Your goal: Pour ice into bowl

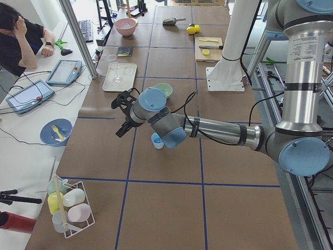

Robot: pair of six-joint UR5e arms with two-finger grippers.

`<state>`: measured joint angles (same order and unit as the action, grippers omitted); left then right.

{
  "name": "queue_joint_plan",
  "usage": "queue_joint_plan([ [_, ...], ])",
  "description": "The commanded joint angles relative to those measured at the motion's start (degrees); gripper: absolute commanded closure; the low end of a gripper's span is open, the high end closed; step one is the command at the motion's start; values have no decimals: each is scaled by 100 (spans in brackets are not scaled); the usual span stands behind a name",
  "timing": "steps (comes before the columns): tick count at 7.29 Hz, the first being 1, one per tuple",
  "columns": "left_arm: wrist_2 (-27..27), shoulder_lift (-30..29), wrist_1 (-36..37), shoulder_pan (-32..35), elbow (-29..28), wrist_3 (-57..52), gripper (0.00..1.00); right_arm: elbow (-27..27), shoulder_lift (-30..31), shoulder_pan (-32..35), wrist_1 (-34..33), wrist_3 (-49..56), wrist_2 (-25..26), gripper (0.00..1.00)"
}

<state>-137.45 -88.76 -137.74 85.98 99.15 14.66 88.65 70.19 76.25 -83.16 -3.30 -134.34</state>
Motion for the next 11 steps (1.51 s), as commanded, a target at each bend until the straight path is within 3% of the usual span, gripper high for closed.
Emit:
queue_joint_plan([
  [1, 896, 269, -1285, -622, 112, 1089, 0, -76, 643, 495, 45, 646, -40, 0],
  [2, 1940, 533, -1751, -1366, 217, 1918, 0, -15, 854, 540, 98, 655, -23, 0],
  [5, 5210, 1525, -2097, -3818, 929, 3557, 0, 29, 1040, 558, 308, 568, 21, 0],
  [6, 6020, 1937, -2543, -4470, 930, 3927, 0, 29, 1041, 584, 309, 568, 30, 0],
  [8, 7909, 2266, -2591, -5980, 869, 5006, 0, 29, 1041, 602, 309, 559, 39, 0],
  [10, 9370, 2293, -2582, -6994, 301, 5851, 0, 20, 1041, 611, 309, 559, 48, 0],
  [11, 9682, 2284, -2582, -7068, 63, 5942, 0, 20, 1041, 611, 309, 550, 48, 0],
])
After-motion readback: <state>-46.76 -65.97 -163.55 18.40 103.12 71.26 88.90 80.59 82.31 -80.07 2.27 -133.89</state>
